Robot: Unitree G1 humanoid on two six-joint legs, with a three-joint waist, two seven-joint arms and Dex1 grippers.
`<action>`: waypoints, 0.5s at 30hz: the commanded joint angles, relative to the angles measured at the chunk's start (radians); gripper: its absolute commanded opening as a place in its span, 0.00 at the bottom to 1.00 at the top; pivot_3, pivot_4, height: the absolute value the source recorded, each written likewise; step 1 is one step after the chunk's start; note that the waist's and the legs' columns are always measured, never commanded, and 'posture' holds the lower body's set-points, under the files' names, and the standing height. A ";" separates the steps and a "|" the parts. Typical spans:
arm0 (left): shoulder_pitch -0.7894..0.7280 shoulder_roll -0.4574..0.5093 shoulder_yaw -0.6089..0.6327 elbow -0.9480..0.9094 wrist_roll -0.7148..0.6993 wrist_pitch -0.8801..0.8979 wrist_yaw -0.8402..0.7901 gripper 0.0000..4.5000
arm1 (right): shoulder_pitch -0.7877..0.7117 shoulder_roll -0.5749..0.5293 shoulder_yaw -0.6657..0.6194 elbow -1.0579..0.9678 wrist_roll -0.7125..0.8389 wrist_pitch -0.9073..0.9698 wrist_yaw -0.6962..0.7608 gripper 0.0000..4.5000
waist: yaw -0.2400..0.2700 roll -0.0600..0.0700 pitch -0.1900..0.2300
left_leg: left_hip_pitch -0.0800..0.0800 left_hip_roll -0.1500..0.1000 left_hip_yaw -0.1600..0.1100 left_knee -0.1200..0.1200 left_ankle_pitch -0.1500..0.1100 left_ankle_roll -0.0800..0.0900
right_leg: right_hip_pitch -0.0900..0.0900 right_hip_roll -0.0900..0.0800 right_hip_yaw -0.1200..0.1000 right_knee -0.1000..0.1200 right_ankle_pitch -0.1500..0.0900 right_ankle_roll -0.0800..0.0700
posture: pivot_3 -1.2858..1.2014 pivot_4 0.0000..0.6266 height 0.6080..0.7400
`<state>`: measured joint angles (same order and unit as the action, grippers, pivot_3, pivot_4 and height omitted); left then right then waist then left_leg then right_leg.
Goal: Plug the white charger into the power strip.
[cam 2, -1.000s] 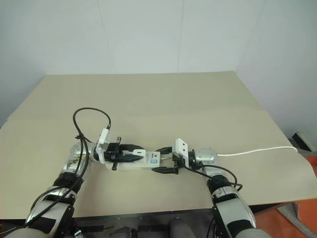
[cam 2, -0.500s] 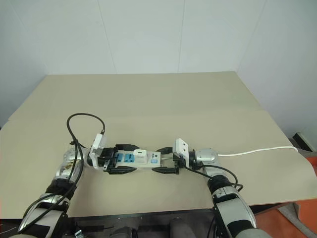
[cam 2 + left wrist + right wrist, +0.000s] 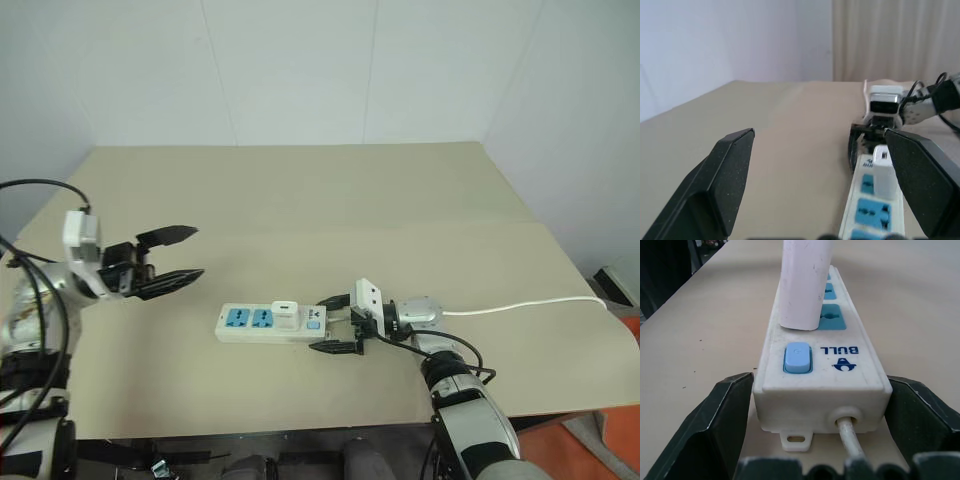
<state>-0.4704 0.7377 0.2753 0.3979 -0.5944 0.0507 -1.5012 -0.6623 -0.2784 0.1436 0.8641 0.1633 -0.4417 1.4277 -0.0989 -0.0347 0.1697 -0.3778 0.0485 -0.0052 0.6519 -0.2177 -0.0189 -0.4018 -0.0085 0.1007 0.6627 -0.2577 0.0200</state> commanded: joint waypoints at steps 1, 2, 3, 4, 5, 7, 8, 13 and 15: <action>0.120 0.063 0.056 -0.067 0.014 -0.020 -0.009 1.00 | 0.042 -0.102 -0.048 -0.094 0.028 -0.025 0.017 0.99 | 0.004 0.001 0.001 | -0.003 0.000 0.000 0.000 0.000 0.000 | -0.003 0.000 0.000 0.000 0.000 0.000 | 0.52 0.24 1.00; 0.147 0.073 0.061 -0.082 0.016 -0.022 -0.005 1.00 | 0.048 -0.122 -0.056 -0.118 0.039 -0.024 0.018 0.99 | 0.009 0.001 0.002 | -0.006 0.000 0.000 0.000 0.000 0.000 | -0.005 -0.001 0.000 0.000 0.000 0.000 | 0.52 0.24 1.00; 0.190 0.085 0.073 -0.097 0.024 -0.036 -0.001 1.00 | 0.056 -0.157 -0.075 -0.158 0.056 -0.022 0.016 0.99 | 0.016 0.000 0.004 | -0.007 0.000 0.001 0.000 0.000 0.000 | -0.006 -0.002 -0.001 0.000 0.000 0.000 | 0.52 0.24 1.00; 0.227 0.094 0.085 -0.112 0.026 -0.038 0.007 1.00 | 0.063 -0.191 -0.093 -0.192 0.073 -0.023 0.019 0.99 | 0.021 0.000 0.005 | -0.010 0.000 0.001 0.000 0.000 0.000 | -0.008 -0.003 -0.002 0.000 0.000 0.000 | 0.52 0.24 1.00; 0.262 0.099 0.102 -0.127 0.022 -0.040 0.014 1.00 | 0.070 -0.230 -0.114 -0.232 0.092 -0.010 0.025 0.99 | 0.027 0.000 0.006 | -0.012 0.000 0.003 0.000 0.000 0.000 | -0.012 -0.004 -0.002 0.000 0.000 0.000 | 0.52 0.24 1.00; 0.313 0.104 0.124 -0.159 0.017 -0.034 0.033 1.00 | 0.085 -0.298 -0.140 -0.295 0.128 0.019 0.054 0.99 | 0.030 0.000 0.008 | -0.020 0.001 0.004 0.000 0.000 0.000 | -0.021 -0.004 -0.001 0.001 0.001 -0.001 | 0.52 0.24 1.00; 0.336 0.104 0.135 -0.176 0.015 -0.035 0.040 1.00 | 0.095 -0.339 -0.152 -0.327 0.146 0.035 0.075 0.99 | 0.032 0.000 0.008 | -0.021 0.001 0.004 0.000 0.001 0.000 | -0.022 -0.004 -0.001 0.002 0.001 -0.002 | 0.52 0.24 1.00; 0.418 0.111 0.148 -0.233 0.033 -0.027 0.071 1.00 | 0.161 -0.483 -0.199 -0.460 0.190 0.105 0.093 0.99 | 0.035 0.000 0.009 | -0.021 0.001 0.005 0.000 0.001 0.000 | -0.022 -0.003 -0.002 0.001 0.001 -0.001 | 0.52 0.24 1.00; 0.433 0.110 0.149 -0.244 0.042 -0.024 0.090 1.00 | 0.198 -0.518 -0.216 -0.514 0.202 0.139 0.075 0.99 | 0.034 -0.001 0.010 | -0.021 0.001 0.005 0.000 0.001 0.000 | -0.022 -0.003 -0.001 0.000 0.000 -0.001 | 0.52 0.24 1.00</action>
<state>-0.0399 0.8290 0.3989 0.1922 -0.5508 0.0281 -1.4274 -0.4793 -0.7686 -0.0384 0.4162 0.3352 -0.3358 1.5051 -0.0651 -0.0355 0.1795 -0.3987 0.0499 0.0000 0.6520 -0.2172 -0.0185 -0.4235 -0.0120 0.0994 0.6632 -0.2575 0.0193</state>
